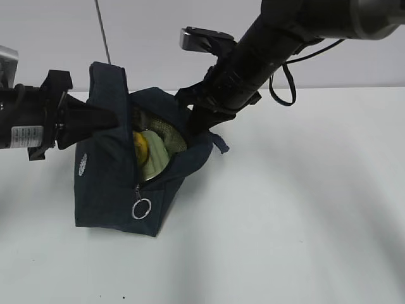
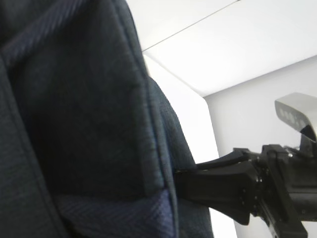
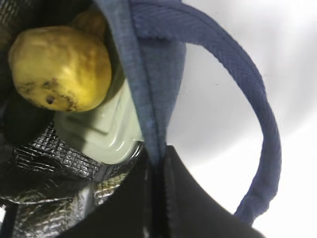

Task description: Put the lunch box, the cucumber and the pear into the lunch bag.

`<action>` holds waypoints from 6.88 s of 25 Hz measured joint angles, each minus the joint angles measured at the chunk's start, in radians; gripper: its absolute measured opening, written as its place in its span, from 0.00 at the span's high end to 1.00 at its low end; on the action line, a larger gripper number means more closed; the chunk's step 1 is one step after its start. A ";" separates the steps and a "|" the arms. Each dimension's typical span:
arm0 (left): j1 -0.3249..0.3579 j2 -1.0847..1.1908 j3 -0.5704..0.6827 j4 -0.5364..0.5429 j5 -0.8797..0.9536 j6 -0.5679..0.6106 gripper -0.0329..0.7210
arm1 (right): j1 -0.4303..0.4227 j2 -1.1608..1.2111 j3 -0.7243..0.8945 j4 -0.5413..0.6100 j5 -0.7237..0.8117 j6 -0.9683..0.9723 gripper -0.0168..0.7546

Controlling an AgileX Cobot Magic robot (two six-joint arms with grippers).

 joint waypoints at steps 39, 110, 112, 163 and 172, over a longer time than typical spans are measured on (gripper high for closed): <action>-0.238 0.139 -0.156 0.006 -0.104 0.000 0.98 | -0.020 -0.127 0.000 -0.441 0.138 0.277 0.34; -0.238 0.139 -0.156 0.007 -0.082 0.000 0.98 | -0.020 -1.056 1.285 1.050 -0.426 -1.106 0.38; -0.238 0.139 -0.156 0.007 -0.082 0.000 0.98 | -0.020 -1.056 1.285 1.051 -0.428 -1.108 0.38; -0.238 0.125 -0.157 0.297 -0.062 0.243 0.59 | -0.020 -0.382 1.090 1.275 -0.227 -1.829 0.40; -0.239 0.125 -0.157 0.208 -0.122 0.243 0.65 | -0.020 -0.368 1.071 1.275 -0.206 -1.848 0.40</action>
